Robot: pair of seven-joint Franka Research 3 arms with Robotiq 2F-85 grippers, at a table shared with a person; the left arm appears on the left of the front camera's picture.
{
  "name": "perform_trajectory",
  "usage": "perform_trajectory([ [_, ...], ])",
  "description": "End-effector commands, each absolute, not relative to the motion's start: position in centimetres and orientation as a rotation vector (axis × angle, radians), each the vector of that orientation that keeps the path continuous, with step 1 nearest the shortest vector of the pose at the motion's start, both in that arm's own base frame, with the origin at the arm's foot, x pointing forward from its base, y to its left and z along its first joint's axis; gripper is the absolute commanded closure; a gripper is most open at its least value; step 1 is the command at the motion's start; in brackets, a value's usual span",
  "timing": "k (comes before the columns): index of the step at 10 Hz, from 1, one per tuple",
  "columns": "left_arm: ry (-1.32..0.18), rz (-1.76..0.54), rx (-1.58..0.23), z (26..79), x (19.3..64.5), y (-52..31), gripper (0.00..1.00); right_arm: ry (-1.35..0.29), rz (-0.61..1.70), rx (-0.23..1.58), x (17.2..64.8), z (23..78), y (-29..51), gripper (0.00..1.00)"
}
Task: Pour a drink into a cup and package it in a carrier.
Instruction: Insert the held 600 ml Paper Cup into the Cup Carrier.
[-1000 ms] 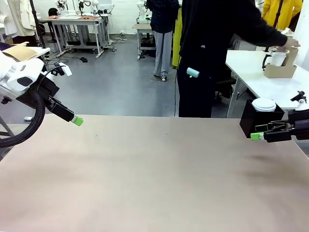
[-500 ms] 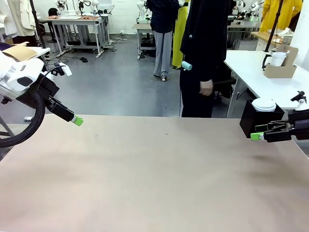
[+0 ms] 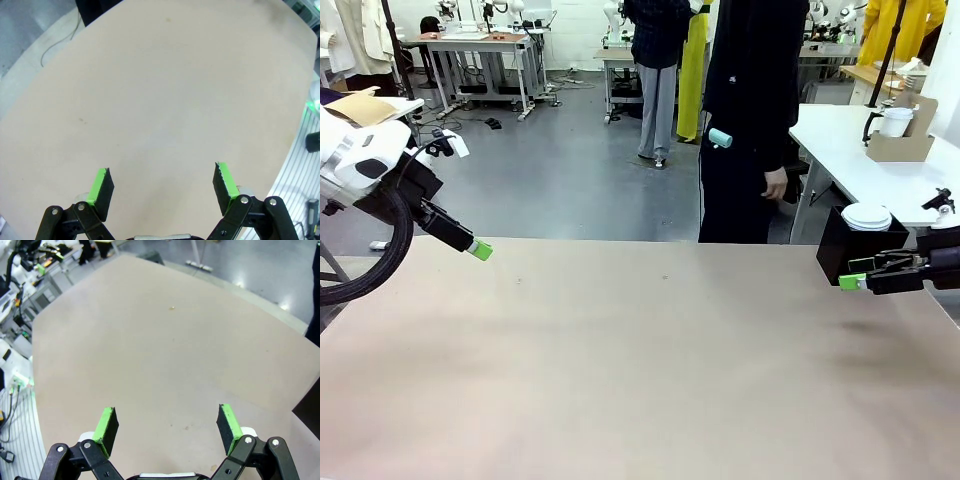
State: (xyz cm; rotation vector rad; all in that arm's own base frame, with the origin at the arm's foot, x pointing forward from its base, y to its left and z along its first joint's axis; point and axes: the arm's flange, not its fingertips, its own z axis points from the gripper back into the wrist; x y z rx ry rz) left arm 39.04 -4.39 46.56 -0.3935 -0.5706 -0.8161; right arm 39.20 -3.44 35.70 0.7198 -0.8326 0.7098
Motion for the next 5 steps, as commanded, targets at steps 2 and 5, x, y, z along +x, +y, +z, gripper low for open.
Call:
perform_trajectory([
  [2, -0.570, -0.803, -0.409, 46.60, 39.08, -4.46, 0.00, -0.836, 0.714, 0.715, 39.17, 35.95, -3.52, 0.00],
  [5, -0.570, -0.803, -0.409, 46.60, 39.08, -4.46, 0.00, -0.836, 0.714, 0.715, 39.17, 35.95, -3.52, 0.00],
])
